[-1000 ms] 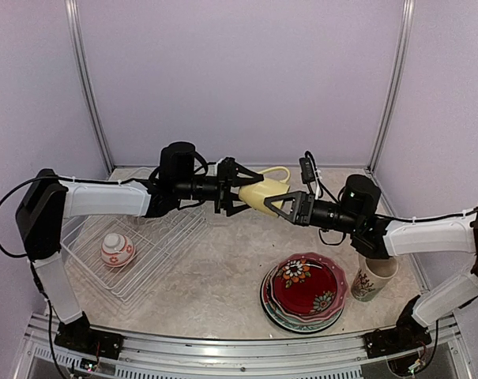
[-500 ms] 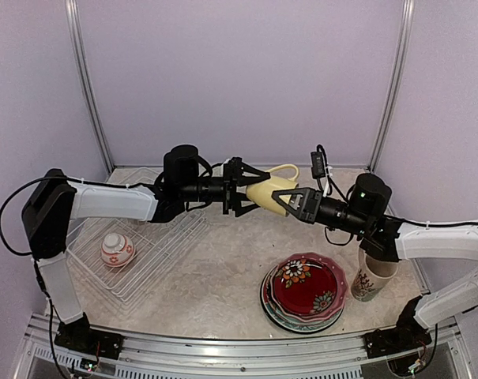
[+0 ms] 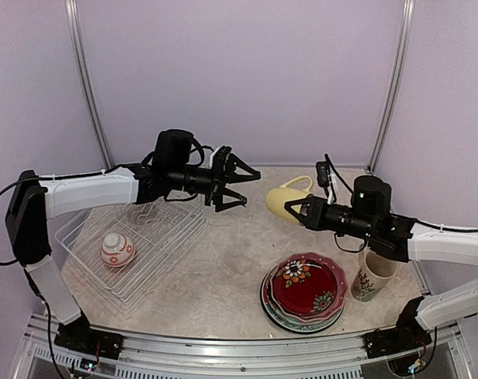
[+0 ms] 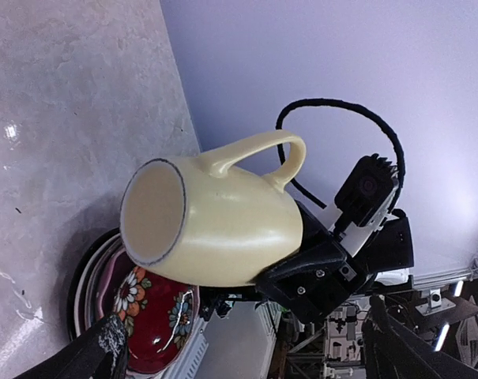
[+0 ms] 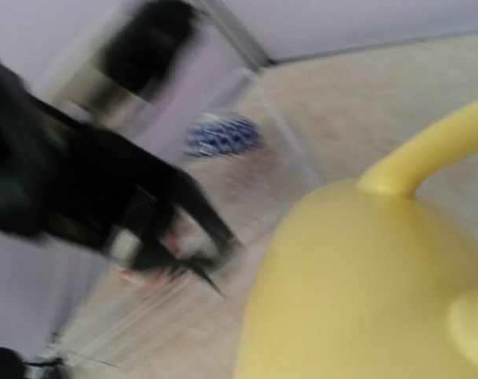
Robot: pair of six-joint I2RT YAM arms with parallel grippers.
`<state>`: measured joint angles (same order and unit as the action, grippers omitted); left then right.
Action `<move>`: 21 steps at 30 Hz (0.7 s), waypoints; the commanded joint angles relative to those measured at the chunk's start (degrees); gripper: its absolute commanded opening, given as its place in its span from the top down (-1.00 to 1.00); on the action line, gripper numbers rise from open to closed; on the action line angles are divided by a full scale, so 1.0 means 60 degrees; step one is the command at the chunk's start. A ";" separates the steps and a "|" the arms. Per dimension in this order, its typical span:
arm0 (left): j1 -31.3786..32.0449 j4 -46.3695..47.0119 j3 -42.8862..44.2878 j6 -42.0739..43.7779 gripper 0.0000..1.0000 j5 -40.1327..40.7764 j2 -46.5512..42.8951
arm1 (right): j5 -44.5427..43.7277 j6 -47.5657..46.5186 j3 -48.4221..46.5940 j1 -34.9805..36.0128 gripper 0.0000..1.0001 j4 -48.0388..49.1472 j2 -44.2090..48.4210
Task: Unload the mixed dishes from the dish rack
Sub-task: Pass from the left arm to the right, then place the cup at the corner of the board.
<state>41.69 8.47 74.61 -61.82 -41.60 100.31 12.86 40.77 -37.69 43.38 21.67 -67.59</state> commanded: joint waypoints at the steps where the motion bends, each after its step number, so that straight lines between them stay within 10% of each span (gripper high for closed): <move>1: -0.0999 -0.3552 0.0525 0.2388 -0.98 0.0005 -0.0802 | -0.1038 -0.0814 -0.0464 -0.0050 1.00 -0.1234 0.0701; 13: -0.2959 -0.8529 0.3049 0.5795 -0.98 0.1730 -0.2436 | -0.5346 -0.1949 -0.3127 -0.0454 1.00 -0.9197 0.1318; 21: -0.3151 -0.8875 0.2587 0.6595 -0.98 0.2589 -0.3247 | -0.6091 -0.0937 -0.4013 -0.2171 1.00 -1.2998 0.0636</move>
<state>23.55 -40.07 92.53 -26.83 -29.41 81.84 -19.18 32.32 -60.86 35.33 -42.81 -62.43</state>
